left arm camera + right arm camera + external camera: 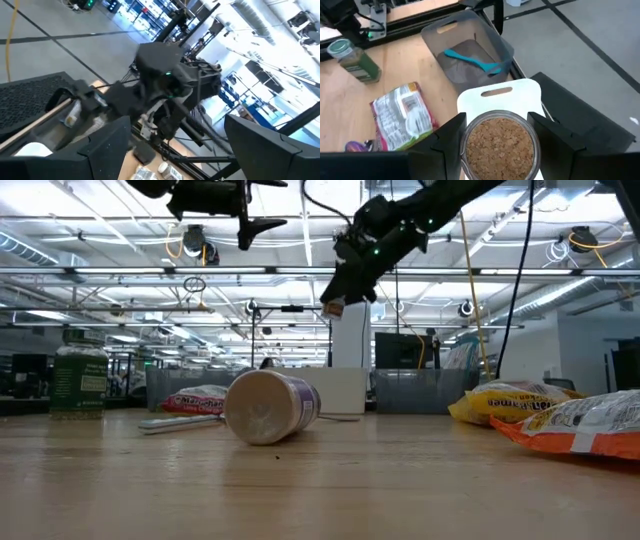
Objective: Pick & Place Food Item
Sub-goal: Put the brown seasoning bottle into the white bin
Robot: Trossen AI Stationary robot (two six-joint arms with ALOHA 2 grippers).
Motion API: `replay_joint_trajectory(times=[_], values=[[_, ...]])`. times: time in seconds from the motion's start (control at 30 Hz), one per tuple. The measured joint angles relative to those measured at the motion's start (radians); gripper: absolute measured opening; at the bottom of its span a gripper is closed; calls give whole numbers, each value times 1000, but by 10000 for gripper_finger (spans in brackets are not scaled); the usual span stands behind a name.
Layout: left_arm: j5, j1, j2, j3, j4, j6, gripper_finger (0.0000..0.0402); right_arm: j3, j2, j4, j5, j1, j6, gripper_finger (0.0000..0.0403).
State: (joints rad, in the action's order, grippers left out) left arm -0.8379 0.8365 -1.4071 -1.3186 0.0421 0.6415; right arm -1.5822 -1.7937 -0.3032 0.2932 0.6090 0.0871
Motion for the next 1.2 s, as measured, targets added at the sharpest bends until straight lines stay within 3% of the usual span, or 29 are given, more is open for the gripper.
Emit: replay_joint_trajectory(times=[0.53, 1.2], values=[[-1, -20, 0, 0, 15, -2, 330, -1, -198, 44, 24, 30, -50, 181], [0, -20, 0, 0, 14, -9, 318, 3, -271, -11, -5, 71, 20, 181]])
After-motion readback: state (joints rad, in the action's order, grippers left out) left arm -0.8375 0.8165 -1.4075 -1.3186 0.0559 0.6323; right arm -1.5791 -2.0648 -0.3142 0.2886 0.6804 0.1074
